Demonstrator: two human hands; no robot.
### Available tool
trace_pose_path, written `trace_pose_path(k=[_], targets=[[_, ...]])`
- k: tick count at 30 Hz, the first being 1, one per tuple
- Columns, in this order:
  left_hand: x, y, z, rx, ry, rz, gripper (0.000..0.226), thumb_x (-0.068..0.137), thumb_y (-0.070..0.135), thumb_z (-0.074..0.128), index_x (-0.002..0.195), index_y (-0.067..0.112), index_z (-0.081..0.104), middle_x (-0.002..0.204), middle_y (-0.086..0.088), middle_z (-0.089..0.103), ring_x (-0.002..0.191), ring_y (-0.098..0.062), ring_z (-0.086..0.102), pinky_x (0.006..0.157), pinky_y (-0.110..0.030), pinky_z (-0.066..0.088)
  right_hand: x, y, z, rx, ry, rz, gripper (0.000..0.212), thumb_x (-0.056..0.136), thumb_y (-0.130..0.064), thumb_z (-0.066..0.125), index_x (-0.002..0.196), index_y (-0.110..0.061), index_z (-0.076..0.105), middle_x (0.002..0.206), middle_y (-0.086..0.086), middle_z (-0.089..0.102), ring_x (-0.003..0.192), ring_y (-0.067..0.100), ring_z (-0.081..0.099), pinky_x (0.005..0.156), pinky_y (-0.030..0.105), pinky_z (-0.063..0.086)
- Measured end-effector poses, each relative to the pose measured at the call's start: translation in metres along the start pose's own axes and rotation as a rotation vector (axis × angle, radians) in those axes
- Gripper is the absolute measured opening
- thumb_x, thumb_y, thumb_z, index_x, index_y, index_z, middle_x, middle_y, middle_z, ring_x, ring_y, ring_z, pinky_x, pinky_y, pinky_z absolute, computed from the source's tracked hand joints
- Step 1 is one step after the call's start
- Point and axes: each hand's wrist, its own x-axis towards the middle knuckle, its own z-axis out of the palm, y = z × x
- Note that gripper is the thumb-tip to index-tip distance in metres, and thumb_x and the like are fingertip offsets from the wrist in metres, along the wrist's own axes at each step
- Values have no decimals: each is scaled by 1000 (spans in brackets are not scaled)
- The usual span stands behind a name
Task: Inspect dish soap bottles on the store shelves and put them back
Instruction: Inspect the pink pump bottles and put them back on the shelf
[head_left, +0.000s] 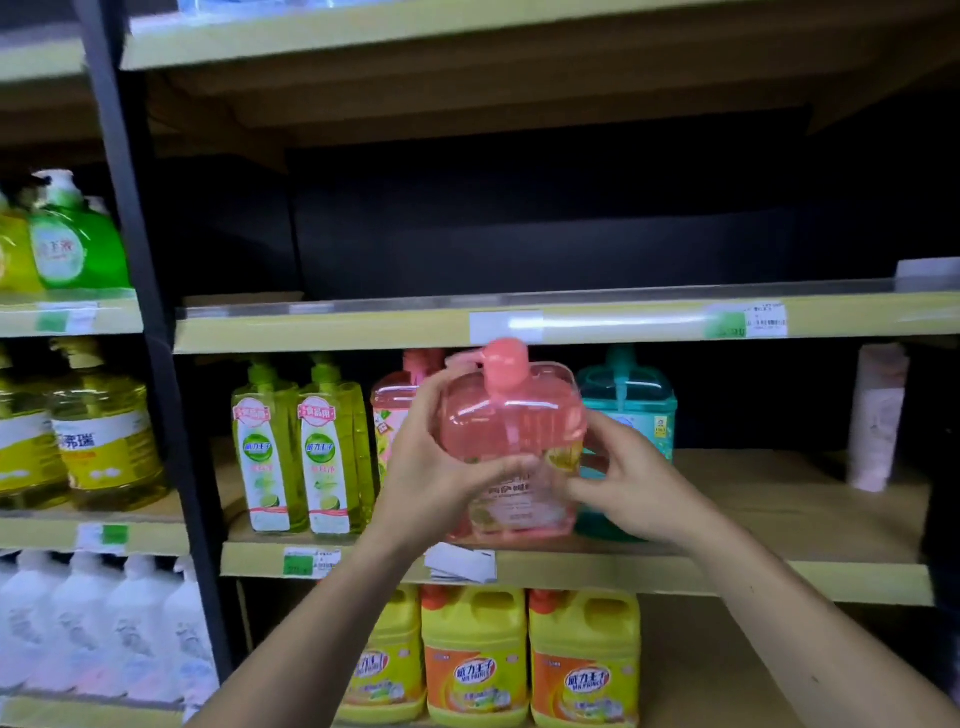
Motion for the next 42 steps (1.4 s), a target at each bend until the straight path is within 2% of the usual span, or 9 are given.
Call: trace_pose_path(k=[3,6,11,16,19,25,36,39,42], targets=[[11,32,-1,-155,65,-64,79,65,53,100,134,35,64,127,6,77,115,-17,76,94,-37,65,-12,-25,2,184,17,-53,56,90,-65,77,140,-49,59,137,-15,72,125,8,70,95,21,58],[13,49,6,-355,19,-274,81,70,47,98,137,16,64,119,-12,81,102,-35,81,89,-55,66,-35,-32,19,423,60,7,59,86,-63,80,140,-47,60,138,-6,72,124,19,72,94,32,62],[-4,48,14,-427,-211,-605,76,76,46,95,136,13,61,108,-18,83,93,-38,82,71,-41,67,-71,-12,51,727,78,235,63,70,-38,99,125,-38,69,128,9,77,116,36,76,93,51,64],[-49,8,20,-432,-212,-735,80,75,52,94,137,29,50,118,1,83,108,-26,80,93,-48,64,-88,13,67,878,199,372,60,72,-11,95,127,-19,72,118,19,79,106,42,78,83,52,67],[-79,-11,19,-397,-293,-758,82,71,48,97,139,22,59,124,0,81,114,-26,79,102,-51,61,-95,24,70,919,235,412,46,73,-10,89,117,-20,78,115,21,80,103,44,78,76,50,67],[-105,-27,20,-493,-290,-770,52,83,30,93,128,12,74,129,-18,77,118,-42,75,105,-61,57,-112,43,78,879,204,391,54,72,-14,91,121,-29,74,123,18,78,109,43,77,79,47,67],[-136,-45,13,-485,-375,-607,70,76,14,99,137,22,66,131,-23,74,121,-44,72,97,-49,62,-137,69,69,707,-3,253,87,88,-3,88,154,-37,44,140,19,69,128,41,68,99,47,61],[-134,-44,9,-465,-382,-586,72,73,16,101,136,26,67,131,-18,75,121,-40,73,92,-43,63,-132,67,67,650,-7,229,87,84,-7,92,153,-35,46,139,18,70,126,40,69,98,47,61],[-131,-44,6,-452,-401,-580,73,73,14,101,137,23,66,130,-20,75,121,-43,72,98,-52,61,-128,65,68,636,23,208,88,77,-16,98,149,-32,51,135,18,71,123,41,71,97,46,61]])
